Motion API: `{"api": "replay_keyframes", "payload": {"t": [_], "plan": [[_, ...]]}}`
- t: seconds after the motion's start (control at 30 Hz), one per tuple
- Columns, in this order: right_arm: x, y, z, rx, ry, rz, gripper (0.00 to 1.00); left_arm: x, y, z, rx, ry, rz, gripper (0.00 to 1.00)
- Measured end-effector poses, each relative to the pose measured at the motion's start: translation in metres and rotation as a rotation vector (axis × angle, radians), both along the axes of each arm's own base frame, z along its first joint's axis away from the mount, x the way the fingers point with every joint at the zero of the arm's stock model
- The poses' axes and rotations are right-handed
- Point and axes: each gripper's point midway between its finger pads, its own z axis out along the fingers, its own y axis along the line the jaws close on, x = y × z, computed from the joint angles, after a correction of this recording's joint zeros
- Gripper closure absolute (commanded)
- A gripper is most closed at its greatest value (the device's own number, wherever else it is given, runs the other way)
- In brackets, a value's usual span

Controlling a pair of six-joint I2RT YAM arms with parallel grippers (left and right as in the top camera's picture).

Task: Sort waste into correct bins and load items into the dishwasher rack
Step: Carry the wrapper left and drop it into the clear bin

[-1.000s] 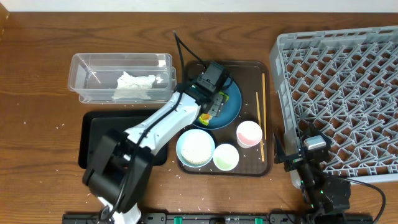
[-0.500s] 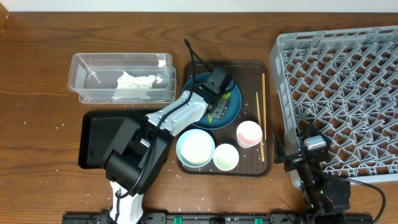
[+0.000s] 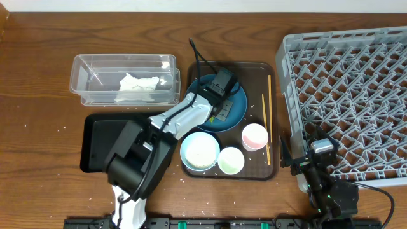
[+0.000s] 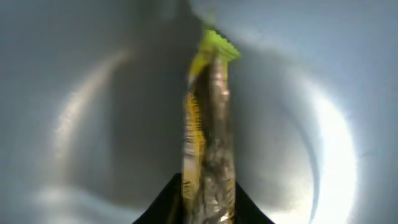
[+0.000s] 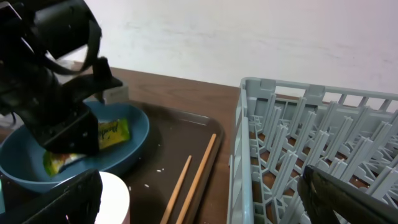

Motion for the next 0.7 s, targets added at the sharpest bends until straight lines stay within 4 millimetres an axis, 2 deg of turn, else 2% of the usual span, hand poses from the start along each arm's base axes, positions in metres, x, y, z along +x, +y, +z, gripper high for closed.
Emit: {"api": "replay_keyframes", "payload": {"t": [0.1,0.2,0.27,0.33,0.4,0.47,0.53,0.7], "plan": [[0.0,0.0,0.0,0.0,0.0,0.0,0.01,0.005,-0.003,0.033,-0.041,-0.061,0.005,0.92],[0.0,0.0,0.0,0.0,0.0,0.0,0.01,0.014,0.003,0.092,-0.088,-0.192,0.041,0.93],[0.0,0.0,0.0,0.0,0.0,0.0,0.01,0.021,0.017,0.138,-0.121,-0.3,0.09,0.93],[0.0,0.0,0.0,0.0,0.0,0.0,0.01,0.026,0.036,0.173,-0.143,-0.381,0.145,0.93],[0.0,0.0,0.0,0.0,0.0,0.0,0.01,0.033,0.059,0.196,-0.152,-0.441,0.207,0.94],[0.0,0.0,0.0,0.0,0.0,0.0,0.01,0.042,0.087,0.211,-0.147,-0.483,0.278,0.92],[0.0,0.0,0.0,0.0,0.0,0.0,0.01,0.052,0.115,0.215,-0.137,-0.506,0.348,0.9],[0.0,0.0,0.0,0.0,0.0,0.0,0.01,0.078,0.196,0.206,-0.148,-0.515,0.623,0.85]]}}
